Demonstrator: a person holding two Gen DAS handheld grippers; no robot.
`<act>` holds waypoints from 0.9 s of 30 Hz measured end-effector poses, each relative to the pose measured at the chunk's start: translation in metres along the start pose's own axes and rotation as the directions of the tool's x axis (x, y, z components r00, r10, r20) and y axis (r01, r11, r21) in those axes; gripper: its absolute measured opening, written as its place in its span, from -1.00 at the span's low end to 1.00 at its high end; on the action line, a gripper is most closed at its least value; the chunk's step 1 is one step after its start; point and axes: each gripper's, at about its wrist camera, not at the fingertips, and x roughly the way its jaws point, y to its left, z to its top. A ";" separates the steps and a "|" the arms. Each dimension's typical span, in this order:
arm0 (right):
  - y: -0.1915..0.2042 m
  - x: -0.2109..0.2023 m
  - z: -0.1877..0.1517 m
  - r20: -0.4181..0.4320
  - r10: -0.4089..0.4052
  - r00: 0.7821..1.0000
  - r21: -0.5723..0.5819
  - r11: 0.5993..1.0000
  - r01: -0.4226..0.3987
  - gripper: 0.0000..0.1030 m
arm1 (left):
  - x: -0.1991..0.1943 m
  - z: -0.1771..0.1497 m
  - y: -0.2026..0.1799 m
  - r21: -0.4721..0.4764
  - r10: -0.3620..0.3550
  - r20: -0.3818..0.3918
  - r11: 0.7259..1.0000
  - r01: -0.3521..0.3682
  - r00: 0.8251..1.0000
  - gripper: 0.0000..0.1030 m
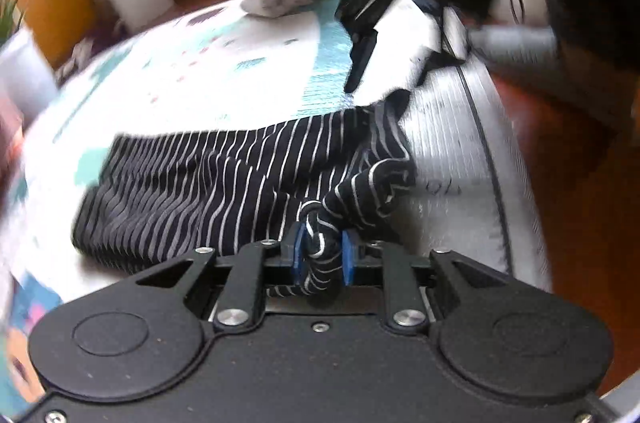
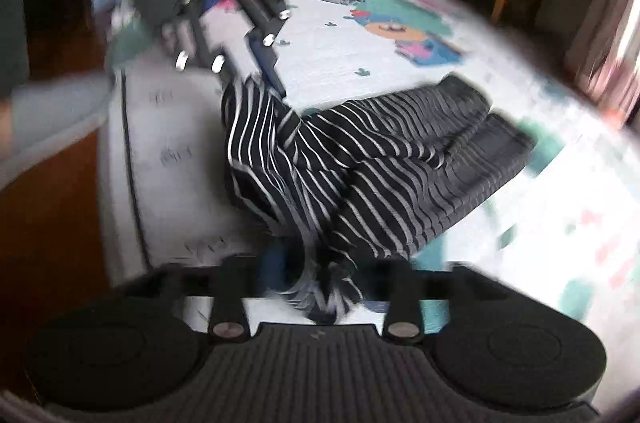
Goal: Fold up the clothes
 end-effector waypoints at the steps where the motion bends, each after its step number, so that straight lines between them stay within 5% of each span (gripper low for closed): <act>1: 0.007 0.001 -0.002 -0.004 -0.006 1.000 -0.036 0.999 0.006 0.36 | -0.001 0.000 0.005 -0.052 -0.009 0.007 0.999 0.010 1.000 -0.65; 5: 0.029 0.009 -0.010 -0.030 -0.026 0.999 -0.155 0.988 0.021 0.37 | -0.007 0.000 0.021 -0.205 -0.011 0.041 0.979 0.019 0.999 -0.66; 12: 0.021 0.029 -0.006 -0.031 -0.104 0.994 -0.191 0.977 0.096 0.25 | -0.014 0.001 0.021 -0.227 -0.021 0.063 0.973 0.035 0.998 -0.66; 14: 0.016 0.033 -0.006 -0.037 -0.079 0.996 -0.196 0.978 0.070 -0.34 | -0.013 0.000 0.014 -0.178 -0.025 0.046 0.984 0.033 0.999 -0.66; 18: 0.017 0.033 -0.006 -0.039 -0.045 0.998 -0.243 0.970 0.034 -0.55 | -0.007 -0.002 -0.013 -0.012 -0.059 -0.007 0.998 0.059 0.998 -0.70; 22: 0.020 0.016 -0.001 -0.080 0.120 0.990 -0.235 0.963 -0.136 -0.57 | -0.009 -0.010 -0.044 0.114 -0.148 -0.061 0.981 0.154 0.987 -0.71; 27: 0.027 -0.014 0.008 -0.151 0.344 0.927 -0.188 0.910 -0.368 -0.57 | -0.028 -0.013 -0.053 0.029 -0.306 -0.055 0.951 0.308 0.950 -0.71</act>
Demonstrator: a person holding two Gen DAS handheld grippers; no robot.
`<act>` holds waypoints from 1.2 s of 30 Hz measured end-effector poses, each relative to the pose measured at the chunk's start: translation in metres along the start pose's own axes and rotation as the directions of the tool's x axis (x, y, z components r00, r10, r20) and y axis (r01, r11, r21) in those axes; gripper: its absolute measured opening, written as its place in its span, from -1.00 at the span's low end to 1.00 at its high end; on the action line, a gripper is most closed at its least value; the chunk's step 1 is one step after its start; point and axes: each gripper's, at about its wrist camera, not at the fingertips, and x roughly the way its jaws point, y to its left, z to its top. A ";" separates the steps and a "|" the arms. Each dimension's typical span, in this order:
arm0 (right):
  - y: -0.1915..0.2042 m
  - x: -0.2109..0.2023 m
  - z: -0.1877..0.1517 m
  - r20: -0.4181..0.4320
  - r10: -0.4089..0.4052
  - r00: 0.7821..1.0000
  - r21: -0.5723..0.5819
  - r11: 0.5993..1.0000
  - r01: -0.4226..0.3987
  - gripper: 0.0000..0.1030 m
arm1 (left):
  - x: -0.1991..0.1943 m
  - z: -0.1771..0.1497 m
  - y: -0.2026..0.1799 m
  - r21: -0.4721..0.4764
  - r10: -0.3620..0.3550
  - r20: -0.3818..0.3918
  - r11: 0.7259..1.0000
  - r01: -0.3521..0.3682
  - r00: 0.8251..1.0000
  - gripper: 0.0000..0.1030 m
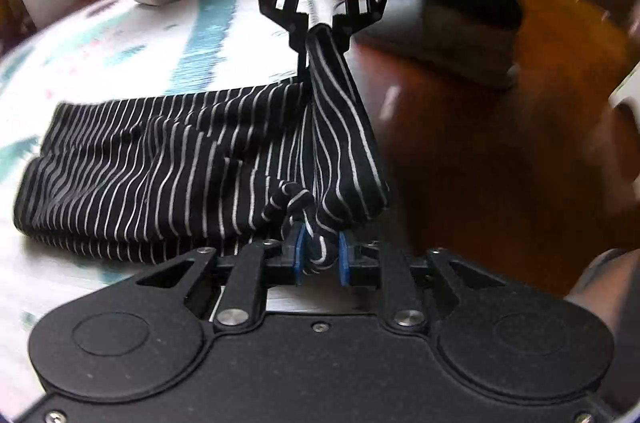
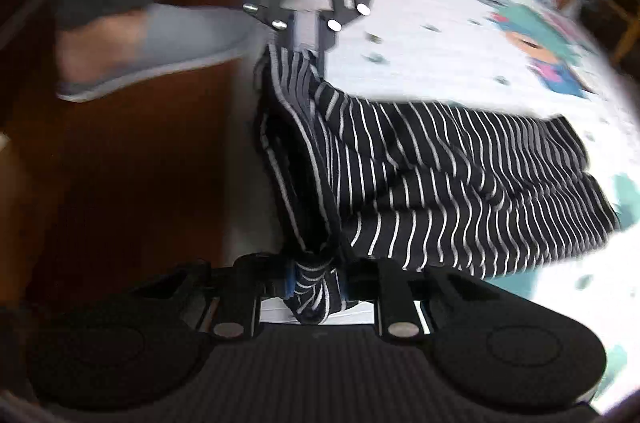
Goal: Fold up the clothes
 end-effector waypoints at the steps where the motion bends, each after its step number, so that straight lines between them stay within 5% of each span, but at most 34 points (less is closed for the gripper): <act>1: -0.001 -0.006 0.003 -0.005 0.046 0.999 0.010 0.999 -0.046 -0.58 | -0.006 0.001 0.002 -0.038 -0.027 0.016 0.999 0.028 0.999 -0.71; 5: -0.031 -0.036 0.020 0.019 0.070 0.997 0.043 0.997 -0.071 -0.58 | -0.039 0.010 0.031 -0.186 -0.032 0.113 0.981 0.053 0.993 -0.71; 9: -0.084 -0.061 0.030 0.082 -0.007 0.997 0.099 0.995 -0.001 -0.58 | -0.066 0.015 0.076 -0.320 0.041 0.206 0.947 0.028 0.978 -0.71; 17: -0.199 -0.071 0.020 0.165 -0.069 0.984 0.338 0.941 0.010 -0.59 | -0.076 0.005 0.172 -0.568 0.165 0.298 0.822 0.036 0.940 -0.71; 22: -0.258 -0.054 0.002 0.165 -0.113 0.980 0.514 0.858 0.012 -0.64 | -0.062 -0.005 0.220 -0.685 0.201 0.285 0.727 0.052 0.937 -0.71; 31: -0.282 -0.014 -0.031 0.152 -0.148 0.977 0.712 0.702 -0.004 -0.69 | -0.034 -0.019 0.266 -0.807 0.214 0.239 0.586 0.071 0.947 -0.71; 35: -0.287 -0.001 -0.045 0.103 -0.239 0.965 0.810 0.583 0.058 -0.67 | -0.015 -0.035 0.276 -0.893 0.233 0.135 0.451 0.016 0.963 -0.69; 36: -0.287 0.001 -0.047 0.078 -0.273 0.959 0.825 0.557 0.092 -0.54 | -0.012 -0.037 0.277 -0.908 0.248 0.094 0.419 -0.020 0.964 -0.47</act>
